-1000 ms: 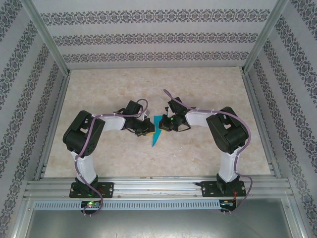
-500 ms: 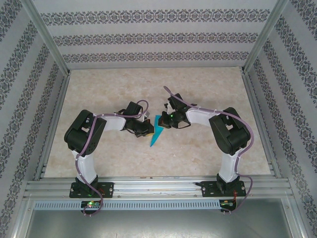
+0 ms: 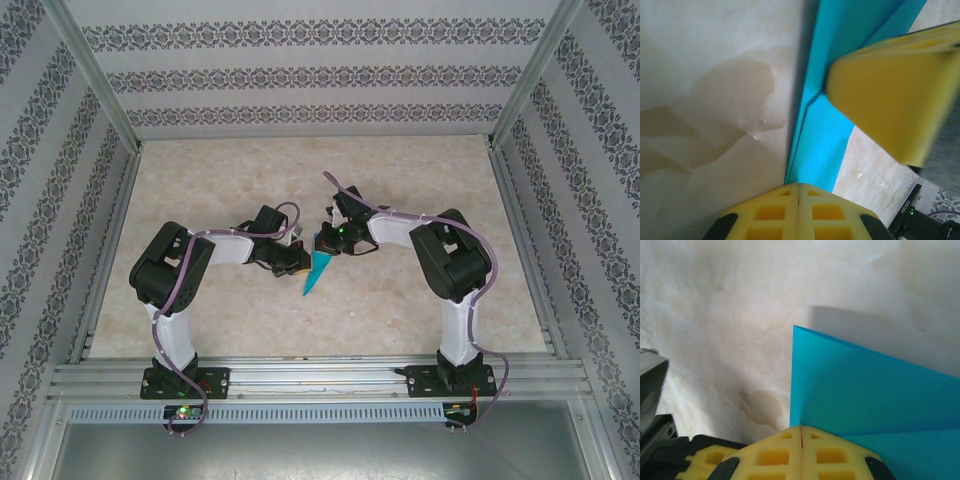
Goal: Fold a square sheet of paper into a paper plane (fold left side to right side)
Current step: Fold the wing for the fifth time at the center of the table.
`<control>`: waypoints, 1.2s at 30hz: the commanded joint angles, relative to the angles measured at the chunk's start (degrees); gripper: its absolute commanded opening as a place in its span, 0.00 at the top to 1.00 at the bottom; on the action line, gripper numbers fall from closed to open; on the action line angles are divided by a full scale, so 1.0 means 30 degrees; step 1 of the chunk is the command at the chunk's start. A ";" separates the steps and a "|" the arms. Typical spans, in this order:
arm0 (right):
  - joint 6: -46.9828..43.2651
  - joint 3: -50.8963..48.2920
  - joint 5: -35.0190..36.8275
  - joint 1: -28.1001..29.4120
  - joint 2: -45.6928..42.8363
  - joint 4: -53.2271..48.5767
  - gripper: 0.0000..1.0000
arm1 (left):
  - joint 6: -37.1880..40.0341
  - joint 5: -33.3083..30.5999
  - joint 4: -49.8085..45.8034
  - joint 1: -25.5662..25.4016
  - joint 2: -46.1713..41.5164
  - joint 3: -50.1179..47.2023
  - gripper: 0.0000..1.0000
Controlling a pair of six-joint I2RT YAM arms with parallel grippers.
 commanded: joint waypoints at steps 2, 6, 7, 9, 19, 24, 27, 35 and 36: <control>-0.0423 0.0565 -0.0337 0.0147 0.0577 -0.0598 1.00 | 0.0705 -0.1435 -0.1482 -0.0301 0.0422 -0.1009 0.95; -0.0369 0.0339 -0.0042 0.0298 0.0763 -0.1448 1.00 | 0.0767 -0.1497 -0.1426 -0.0291 -0.0025 -0.1109 0.94; -0.0298 0.0163 -0.0015 0.0313 0.0764 -0.1569 1.00 | 0.0747 -0.1469 -0.1370 -0.0294 -0.0246 -0.1126 0.94; -0.0178 -0.0260 0.0071 0.0342 0.0763 -0.1713 1.00 | 0.0651 -0.1429 -0.1313 -0.0292 -0.0774 -0.1066 0.93; 0.0089 -0.1502 0.0514 0.0474 0.0544 -0.1616 1.00 | 0.0659 -0.1013 -0.2542 -0.0314 -0.3938 -0.0657 0.88; 0.0062 -0.1421 0.0546 0.0554 0.0532 -0.1655 1.00 | -0.0276 0.0506 -0.2112 -0.0400 -0.4184 -0.1191 0.91; 0.0089 -0.1410 0.0573 0.0591 0.0548 -0.1642 1.00 | -0.0732 0.1171 -0.1612 -0.0632 -0.3913 -0.1475 0.92; 0.0119 -0.1409 0.0661 0.0620 0.0607 -0.1815 1.00 | -0.1211 0.1645 -0.0820 -0.1402 -0.2753 -0.1328 0.92; 0.0119 -0.1412 0.0712 0.0620 0.0617 -0.1822 1.00 | -0.1174 0.1562 -0.0877 -0.1426 -0.2625 -0.1279 0.92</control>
